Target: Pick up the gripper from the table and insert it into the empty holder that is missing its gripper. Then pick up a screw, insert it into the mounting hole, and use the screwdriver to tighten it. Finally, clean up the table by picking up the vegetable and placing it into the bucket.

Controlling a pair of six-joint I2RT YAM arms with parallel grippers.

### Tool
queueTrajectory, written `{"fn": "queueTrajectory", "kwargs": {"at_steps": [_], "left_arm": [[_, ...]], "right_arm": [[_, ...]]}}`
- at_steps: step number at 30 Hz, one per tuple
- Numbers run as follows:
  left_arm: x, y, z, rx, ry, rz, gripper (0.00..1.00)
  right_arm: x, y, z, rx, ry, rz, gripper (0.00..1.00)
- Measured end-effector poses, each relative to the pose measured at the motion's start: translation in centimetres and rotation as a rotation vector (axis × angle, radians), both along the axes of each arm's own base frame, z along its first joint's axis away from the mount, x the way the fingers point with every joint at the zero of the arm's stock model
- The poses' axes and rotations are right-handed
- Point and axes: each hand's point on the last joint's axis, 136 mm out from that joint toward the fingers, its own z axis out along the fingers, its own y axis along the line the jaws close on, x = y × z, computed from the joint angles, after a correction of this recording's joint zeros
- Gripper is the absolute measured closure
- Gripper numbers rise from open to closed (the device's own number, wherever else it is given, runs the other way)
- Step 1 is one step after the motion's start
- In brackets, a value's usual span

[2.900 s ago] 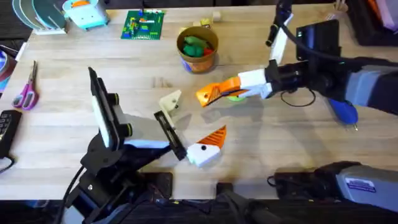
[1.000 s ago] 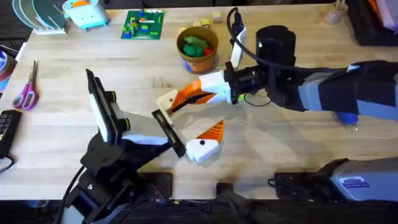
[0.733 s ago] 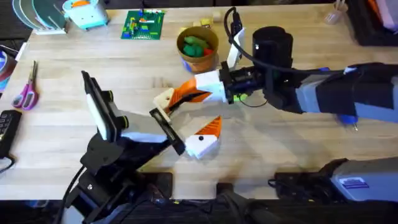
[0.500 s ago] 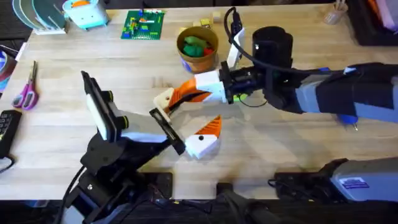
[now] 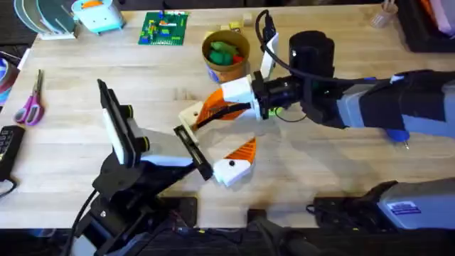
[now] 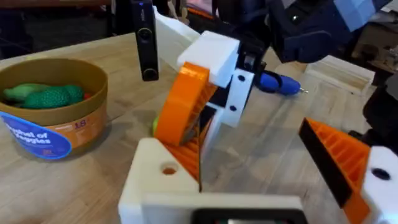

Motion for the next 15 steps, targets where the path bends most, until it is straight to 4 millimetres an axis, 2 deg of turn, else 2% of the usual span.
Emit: {"fn": "queueTrajectory", "kwargs": {"at_steps": [10, 13, 15], "left_arm": [[0.0, 0.0, 0.0, 0.003, -0.004, -0.003, 0.008], [0.0, 0.0, 0.0, 0.003, -0.004, -0.003, 0.008], [0.0, 0.0, 0.0, 0.003, -0.004, -0.003, 0.008]], "right_arm": [[0.8, -1.0, 0.2, 0.013, -0.007, -0.010, 0.484], [1.0, -1.2, 0.2, 0.014, -0.012, -0.016, 0.385], [1.3, -1.4, 0.2, 0.015, -0.027, -0.023, 0.281]]}}
